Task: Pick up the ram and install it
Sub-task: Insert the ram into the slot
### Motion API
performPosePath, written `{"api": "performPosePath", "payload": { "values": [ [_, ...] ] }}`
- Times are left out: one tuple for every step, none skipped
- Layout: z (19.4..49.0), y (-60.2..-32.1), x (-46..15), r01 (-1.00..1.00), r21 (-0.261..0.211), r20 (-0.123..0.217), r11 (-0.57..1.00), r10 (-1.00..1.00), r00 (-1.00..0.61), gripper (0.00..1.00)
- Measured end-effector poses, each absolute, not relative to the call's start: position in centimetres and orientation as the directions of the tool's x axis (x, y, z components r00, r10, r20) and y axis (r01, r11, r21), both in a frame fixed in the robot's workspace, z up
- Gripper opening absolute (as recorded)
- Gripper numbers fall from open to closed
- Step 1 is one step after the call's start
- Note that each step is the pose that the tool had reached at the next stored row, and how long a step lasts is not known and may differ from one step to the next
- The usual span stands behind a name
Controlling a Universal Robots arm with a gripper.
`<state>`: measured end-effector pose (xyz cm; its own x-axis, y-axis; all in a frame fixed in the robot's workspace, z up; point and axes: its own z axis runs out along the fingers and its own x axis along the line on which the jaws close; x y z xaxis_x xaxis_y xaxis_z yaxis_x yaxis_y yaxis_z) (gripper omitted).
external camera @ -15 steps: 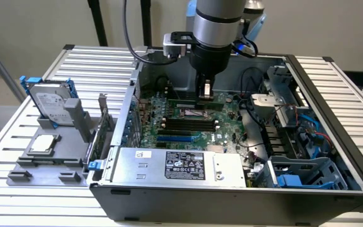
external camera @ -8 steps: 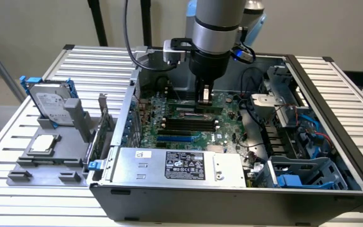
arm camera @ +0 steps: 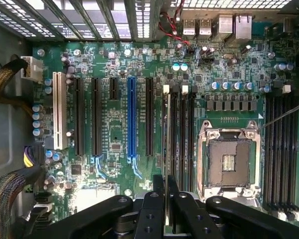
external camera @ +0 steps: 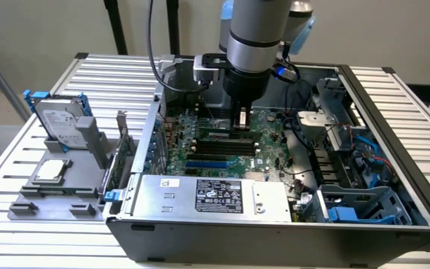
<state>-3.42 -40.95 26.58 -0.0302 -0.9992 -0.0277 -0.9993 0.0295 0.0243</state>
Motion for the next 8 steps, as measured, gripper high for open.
{"api": "performPosePath", "payload": {
  "values": [
    [26.4, -41.0, -3.4, -0.999, 0.024, -0.028, 0.030, -0.999, -0.031, 0.14],
    [26.2, -41.0, -3.4, -0.999, 0.024, -0.028, 0.030, -0.999, -0.031, 0.14],
    [26.0, -41.0, -3.4, -0.999, 0.024, -0.028, 0.030, -0.999, -0.031, 0.14],
    [25.9, -40.9, -3.4, -0.999, 0.024, -0.028, 0.030, -0.999, -0.031, 0.14],
    [25.7, -40.9, -3.4, -0.999, 0.024, -0.028, 0.030, -0.999, -0.031, 0.14],
    [25.5, -40.9, -3.4, -0.999, 0.024, -0.028, 0.030, -0.999, -0.031, 0.14],
    [25.3, -40.9, -3.5, -0.999, 0.024, -0.028, 0.030, -0.999, -0.031, 0.14],
    [25.1, -40.9, -3.5, -0.999, 0.024, -0.028, 0.030, -0.999, -0.031, 0.14]
  ]
}}
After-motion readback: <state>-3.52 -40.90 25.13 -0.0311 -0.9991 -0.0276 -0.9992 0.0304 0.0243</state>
